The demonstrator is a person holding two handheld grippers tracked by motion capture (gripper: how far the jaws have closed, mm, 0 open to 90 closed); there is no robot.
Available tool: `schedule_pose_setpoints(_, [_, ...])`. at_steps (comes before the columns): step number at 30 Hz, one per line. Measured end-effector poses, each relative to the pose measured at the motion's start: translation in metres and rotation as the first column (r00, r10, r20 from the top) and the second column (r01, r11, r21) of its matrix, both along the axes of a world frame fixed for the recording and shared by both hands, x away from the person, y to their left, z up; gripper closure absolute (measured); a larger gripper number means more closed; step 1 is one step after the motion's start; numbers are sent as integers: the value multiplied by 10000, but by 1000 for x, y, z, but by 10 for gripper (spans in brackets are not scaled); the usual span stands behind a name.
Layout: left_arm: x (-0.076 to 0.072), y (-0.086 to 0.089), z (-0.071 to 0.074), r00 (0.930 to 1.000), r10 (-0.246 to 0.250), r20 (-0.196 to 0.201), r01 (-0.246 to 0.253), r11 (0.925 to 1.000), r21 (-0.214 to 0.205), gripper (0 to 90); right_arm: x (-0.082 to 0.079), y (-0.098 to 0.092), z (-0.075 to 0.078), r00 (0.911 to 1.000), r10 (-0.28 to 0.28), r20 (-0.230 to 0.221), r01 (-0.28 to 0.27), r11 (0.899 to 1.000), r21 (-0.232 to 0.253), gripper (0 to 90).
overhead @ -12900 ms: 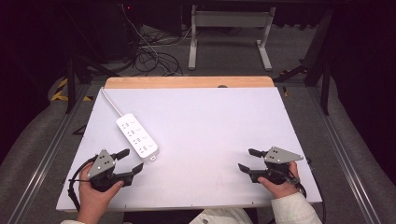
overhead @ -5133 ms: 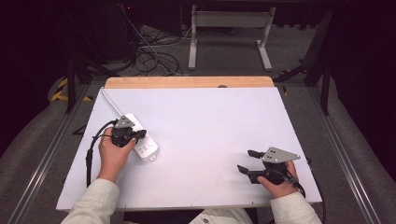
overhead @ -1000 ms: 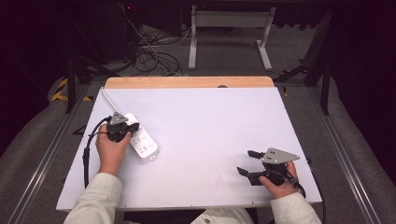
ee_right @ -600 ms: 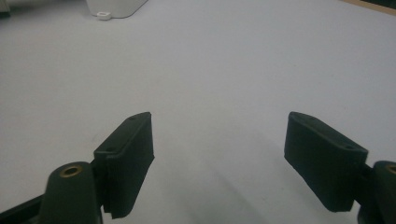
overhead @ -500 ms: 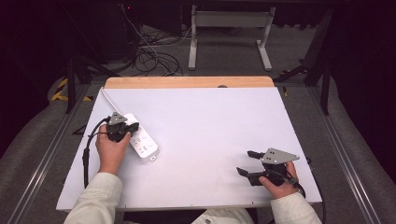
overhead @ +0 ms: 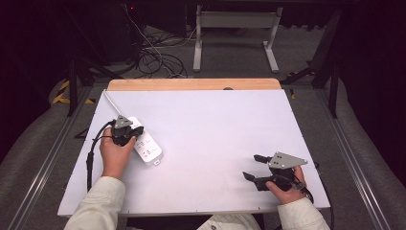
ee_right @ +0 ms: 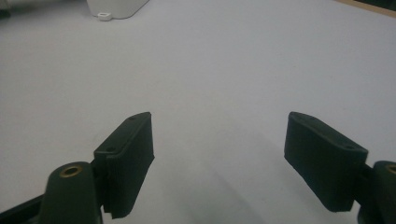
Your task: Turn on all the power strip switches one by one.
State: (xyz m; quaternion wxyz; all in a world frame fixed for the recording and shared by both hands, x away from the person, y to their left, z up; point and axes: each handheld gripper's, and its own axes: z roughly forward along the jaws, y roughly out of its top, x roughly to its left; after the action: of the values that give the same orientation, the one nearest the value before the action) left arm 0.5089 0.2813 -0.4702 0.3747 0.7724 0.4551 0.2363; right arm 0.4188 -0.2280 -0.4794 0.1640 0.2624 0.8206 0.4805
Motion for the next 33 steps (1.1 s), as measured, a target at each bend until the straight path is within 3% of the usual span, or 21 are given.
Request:
schedule_pose_setpoints(1, [-2, 7, 8, 9996, 225, 172, -215, 9983, -545, 900, 0, 0, 0, 10000, -26, -1, 26, 10000, 8, 249])
schedule_pose_setpoints(3, [-3, 10, 13, 9995, 197, 236, -178, 9969, -764, 900, 1, 0, 0, 10000, -24, 0, 24, 10000, 5, 249])
schedule_pose_setpoints(5, [-6, 13, 22, 9991, 160, 391, -140, 9986, -505, 900, 1, 0, 0, 10000, -39, -22, 39, 10000, 3, 249])
schedule_pose_setpoints(7, [-7, 15, 25, 9991, 89, 420, -68, 9987, -501, 900, 2, 1, -1, 10000, -42, -51, 42, 10000, -13, 249])
schedule_pose_setpoints(19, [2, 19, 28, 9987, -12, 504, 27, 9995, -312, 900, 1, 1, -1, 10000, -51, -69, 51, 10000, 3, 249])
schedule_pose_setpoints(28, [24, 26, 20, 9998, 204, 58, -204, 9997, 96, 900, 2, 1, -1, 9999, -55, -90, 55, 10000, 17, 247])
schedule_pose_setpoints(33, [28, 29, 16, 9995, 280, -139, -279, 9996, 60, 900, 1, 1, -1, 9999, -80, -88, 80, 10000, 12, 247])
